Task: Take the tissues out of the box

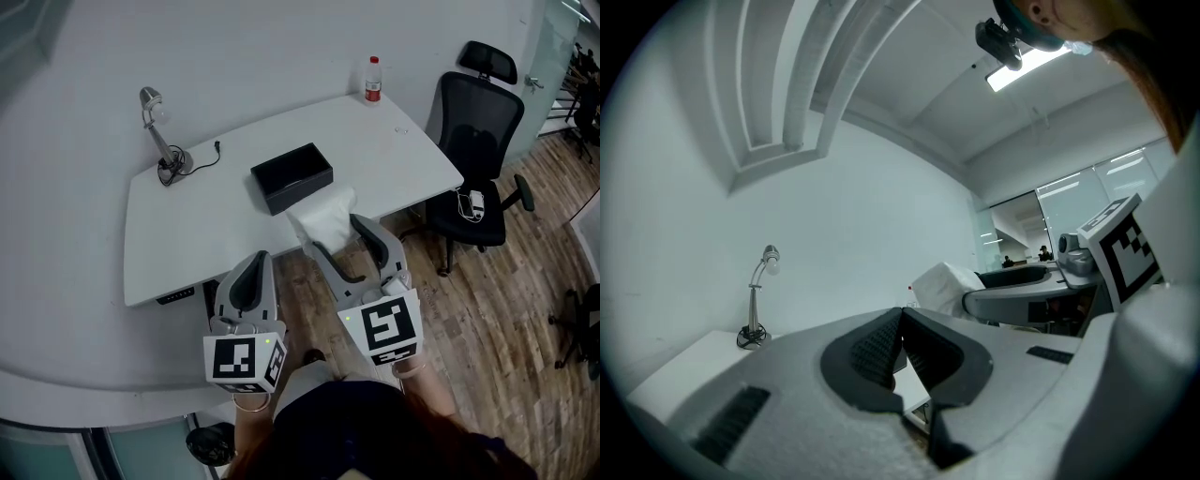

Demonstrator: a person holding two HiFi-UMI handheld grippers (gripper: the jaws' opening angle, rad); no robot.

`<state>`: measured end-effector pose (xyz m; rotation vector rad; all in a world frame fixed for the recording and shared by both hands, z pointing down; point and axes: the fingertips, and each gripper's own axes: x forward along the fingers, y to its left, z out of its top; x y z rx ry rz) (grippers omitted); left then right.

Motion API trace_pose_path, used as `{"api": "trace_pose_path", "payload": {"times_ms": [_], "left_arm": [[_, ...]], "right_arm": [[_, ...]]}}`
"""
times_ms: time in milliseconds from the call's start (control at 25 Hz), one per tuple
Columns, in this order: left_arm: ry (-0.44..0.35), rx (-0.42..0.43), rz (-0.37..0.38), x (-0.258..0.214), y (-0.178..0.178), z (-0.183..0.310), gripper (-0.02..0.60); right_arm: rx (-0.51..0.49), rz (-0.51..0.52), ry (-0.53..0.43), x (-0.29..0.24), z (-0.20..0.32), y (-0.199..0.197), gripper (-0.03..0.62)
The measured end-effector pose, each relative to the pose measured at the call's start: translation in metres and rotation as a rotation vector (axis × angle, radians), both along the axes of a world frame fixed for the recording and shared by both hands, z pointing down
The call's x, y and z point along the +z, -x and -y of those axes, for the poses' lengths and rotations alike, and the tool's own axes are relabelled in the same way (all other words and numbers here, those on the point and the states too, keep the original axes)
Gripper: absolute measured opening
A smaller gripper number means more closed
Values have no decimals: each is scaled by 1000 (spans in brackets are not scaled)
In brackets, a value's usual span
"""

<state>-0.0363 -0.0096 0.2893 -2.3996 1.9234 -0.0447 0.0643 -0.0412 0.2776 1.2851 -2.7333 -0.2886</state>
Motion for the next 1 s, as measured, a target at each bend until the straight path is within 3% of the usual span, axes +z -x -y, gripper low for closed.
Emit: {"api": "trace_pose_path", "payload": {"times_ms": [1000], "left_arm": [[18,-19,13,4,-44,-56,25]], "right_arm": [[-35,2,-28,-2,-62,-41,269]]}}
